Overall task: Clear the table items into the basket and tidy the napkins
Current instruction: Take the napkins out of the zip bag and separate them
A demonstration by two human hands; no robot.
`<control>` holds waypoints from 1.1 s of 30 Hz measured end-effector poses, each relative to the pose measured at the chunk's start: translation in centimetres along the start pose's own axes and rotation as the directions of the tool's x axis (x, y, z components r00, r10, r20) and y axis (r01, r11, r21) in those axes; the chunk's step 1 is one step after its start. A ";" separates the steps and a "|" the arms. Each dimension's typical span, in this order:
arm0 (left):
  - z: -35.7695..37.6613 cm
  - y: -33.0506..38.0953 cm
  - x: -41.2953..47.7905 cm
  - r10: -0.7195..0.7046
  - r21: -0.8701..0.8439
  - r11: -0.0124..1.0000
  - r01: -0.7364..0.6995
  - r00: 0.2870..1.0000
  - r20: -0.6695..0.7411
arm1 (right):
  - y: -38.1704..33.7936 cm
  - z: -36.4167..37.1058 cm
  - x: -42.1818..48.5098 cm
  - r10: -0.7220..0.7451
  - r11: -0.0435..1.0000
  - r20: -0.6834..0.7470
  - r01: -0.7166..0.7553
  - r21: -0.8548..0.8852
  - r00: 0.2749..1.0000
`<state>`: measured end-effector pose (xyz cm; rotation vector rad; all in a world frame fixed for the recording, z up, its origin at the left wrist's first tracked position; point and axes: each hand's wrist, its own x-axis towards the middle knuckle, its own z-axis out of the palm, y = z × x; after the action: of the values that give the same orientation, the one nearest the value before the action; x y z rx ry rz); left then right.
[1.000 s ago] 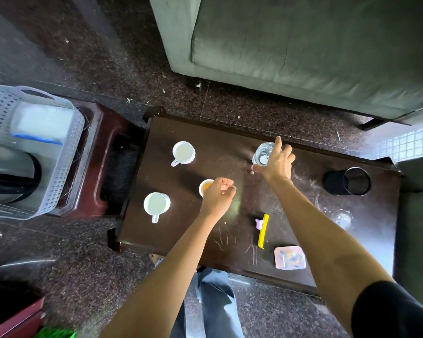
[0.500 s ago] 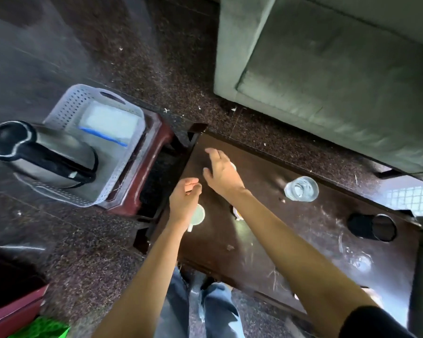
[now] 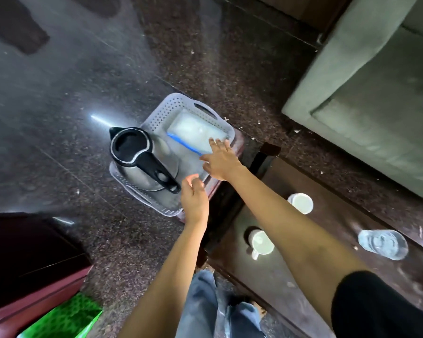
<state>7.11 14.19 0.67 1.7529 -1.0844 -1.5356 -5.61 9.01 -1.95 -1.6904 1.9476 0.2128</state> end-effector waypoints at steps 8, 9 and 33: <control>-0.7 -0.5 1.4 -0.044 0.063 0.997 0.040 0.997 0.059 | -2.0 2.2 4.1 0.098 0.984 0.187 -0.068 -0.162 0.977; -0.6 -0.4 1.3 -0.045 0.078 0.996 0.040 0.997 0.062 | -2.0 2.3 4.2 0.115 0.983 0.180 -0.086 -0.162 0.977; 5.2 7.7 -10.4 0.231 -0.128 0.970 -0.208 0.950 0.211 | 3.2 -1.1 -22.8 0.479 0.304 -0.521 0.423 0.853 0.706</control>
<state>0.27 19.62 11.56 1.3616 -1.2397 -1.6450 -7.60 28.89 9.58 -0.8063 1.8129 -1.6190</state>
